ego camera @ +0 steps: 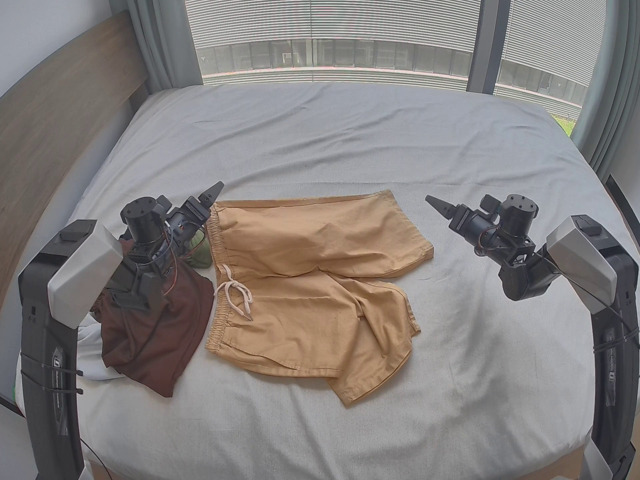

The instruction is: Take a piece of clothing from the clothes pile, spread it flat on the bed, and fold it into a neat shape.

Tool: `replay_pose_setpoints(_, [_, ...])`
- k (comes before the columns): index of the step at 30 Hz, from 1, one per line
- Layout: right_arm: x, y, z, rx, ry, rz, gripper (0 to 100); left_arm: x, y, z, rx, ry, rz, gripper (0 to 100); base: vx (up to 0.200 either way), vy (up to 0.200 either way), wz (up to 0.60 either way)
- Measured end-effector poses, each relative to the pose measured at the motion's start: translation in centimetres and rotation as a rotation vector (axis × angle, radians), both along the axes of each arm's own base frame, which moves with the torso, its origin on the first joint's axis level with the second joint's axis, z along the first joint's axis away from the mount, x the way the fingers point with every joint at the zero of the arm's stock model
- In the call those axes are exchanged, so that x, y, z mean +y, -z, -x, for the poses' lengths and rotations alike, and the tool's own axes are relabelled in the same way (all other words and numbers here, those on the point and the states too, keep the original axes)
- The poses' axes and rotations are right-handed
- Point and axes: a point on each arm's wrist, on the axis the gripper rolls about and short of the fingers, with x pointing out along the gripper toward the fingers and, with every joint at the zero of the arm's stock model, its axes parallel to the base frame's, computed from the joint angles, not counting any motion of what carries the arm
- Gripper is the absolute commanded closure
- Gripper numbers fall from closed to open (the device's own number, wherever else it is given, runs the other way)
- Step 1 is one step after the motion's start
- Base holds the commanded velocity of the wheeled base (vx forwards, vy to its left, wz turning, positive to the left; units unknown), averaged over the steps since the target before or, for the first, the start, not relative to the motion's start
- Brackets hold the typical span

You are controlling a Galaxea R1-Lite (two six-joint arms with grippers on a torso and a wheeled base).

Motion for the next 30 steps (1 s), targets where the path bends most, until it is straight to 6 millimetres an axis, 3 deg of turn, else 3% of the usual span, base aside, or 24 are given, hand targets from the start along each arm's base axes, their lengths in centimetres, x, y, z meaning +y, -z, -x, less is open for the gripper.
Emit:
replay_pose_setpoints(7, [0.6, 1.2, 4.4, 0.113, -0.022, 0.017, 0, 1.4, -0.7, 1.5, 0.055, -0.035, -0.065, 0, 0.0, 0.0, 0.0])
replay_pose_setpoints(11, [0.7, 1.3, 7.1, 0.177, -0.027, 0.025, 0, 1.9, -0.7, 4.3, 0.113, -0.001, -0.092, 0, 0.0, 0.0, 0.0])
replay_pose_setpoints(18, [0.8, 1.6, 9.6, 0.246, -0.015, 0.031, 0, 1.9, -0.2, 8.7, 0.13, 0.105, -0.103, 0, 0.0, 0.0, 0.0])
replay_pose_setpoints(23, [1.1, 3.0, 11.8, 0.371, -0.013, -0.003, 0, 1.9, -0.2, 11.8, 0.071, 0.18, -0.113, 0, 0.0, 0.0, 0.0])
replay_pose_setpoints(30, [1.9, 5.2, 13.9, 0.585, -0.023, -0.007, 0, 1.6, 0.4, 13.1, 0.089, 0.213, -0.115, 0, 0.0, 0.0, 0.0])
